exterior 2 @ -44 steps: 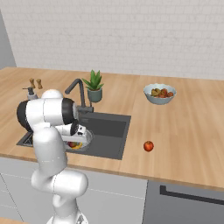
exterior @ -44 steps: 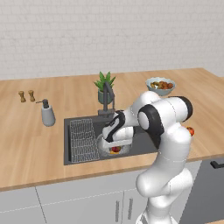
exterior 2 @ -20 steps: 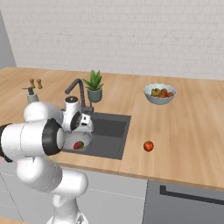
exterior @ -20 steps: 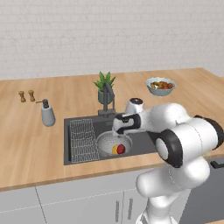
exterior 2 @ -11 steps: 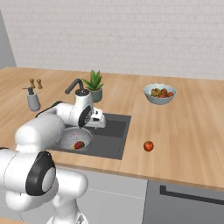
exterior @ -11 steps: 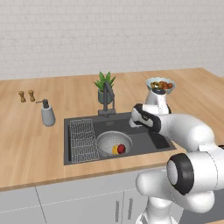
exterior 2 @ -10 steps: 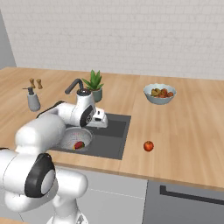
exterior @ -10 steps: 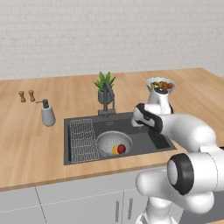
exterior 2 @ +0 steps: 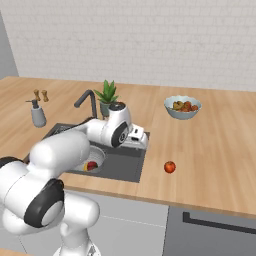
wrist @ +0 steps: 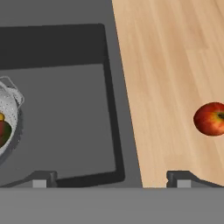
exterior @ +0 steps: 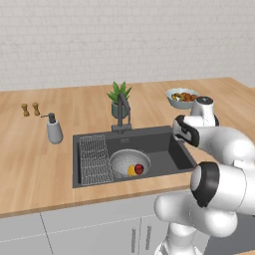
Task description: Put the colander in the sink, put the mango, apple, mango in the colander, and turn on the sink faucet and pour water over the colander.
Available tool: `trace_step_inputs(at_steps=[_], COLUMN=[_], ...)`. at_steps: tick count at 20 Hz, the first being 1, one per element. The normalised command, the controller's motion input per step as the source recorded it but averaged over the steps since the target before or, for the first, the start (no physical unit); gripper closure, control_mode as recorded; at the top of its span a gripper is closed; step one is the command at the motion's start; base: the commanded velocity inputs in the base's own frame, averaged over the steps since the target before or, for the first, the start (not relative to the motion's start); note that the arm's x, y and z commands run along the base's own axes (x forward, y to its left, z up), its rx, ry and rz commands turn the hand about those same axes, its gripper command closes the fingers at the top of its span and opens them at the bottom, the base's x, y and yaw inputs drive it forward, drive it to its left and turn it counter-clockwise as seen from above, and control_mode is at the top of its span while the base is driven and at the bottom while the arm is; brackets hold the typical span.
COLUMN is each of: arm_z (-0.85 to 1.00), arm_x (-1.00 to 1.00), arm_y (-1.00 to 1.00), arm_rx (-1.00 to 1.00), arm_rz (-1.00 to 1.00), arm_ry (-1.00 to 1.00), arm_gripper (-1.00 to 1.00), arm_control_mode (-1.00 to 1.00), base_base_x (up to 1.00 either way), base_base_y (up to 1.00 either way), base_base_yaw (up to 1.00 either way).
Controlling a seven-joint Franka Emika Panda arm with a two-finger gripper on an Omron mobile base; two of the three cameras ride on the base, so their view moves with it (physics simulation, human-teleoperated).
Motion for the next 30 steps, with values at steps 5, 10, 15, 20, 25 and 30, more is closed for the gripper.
trace_step_inputs(at_steps=[5,10,15,20,25,30], arm_z=[0.0,-0.05,-0.3,-0.4,-0.33,-0.22], arm_x=[0.0,-0.05,-0.09,-0.01,0.0,0.14], arm_y=[-1.0,-0.97,-0.63,-0.17,0.0,0.0], arm_rx=[-0.01,0.0,0.0,0.0,0.0,0.0], arm_rz=[-0.12,-0.07,-0.01,0.0,0.01,0.01], arm_ry=[0.01,0.0,0.0,0.0,0.0,0.0], arm_gripper=[-1.0,-1.0,-1.0,-1.0,-1.0,-1.0], arm_control_mode=[-1.0,-1.0,-1.0,-1.0,-1.0,-1.0], base_base_x=[0.0,0.0,0.0,0.0,0.0,0.0], base_base_y=[0.0,0.0,0.0,0.0,0.0,0.0], base_base_yaw=[0.0,0.0,0.0,0.0,0.0,0.0])
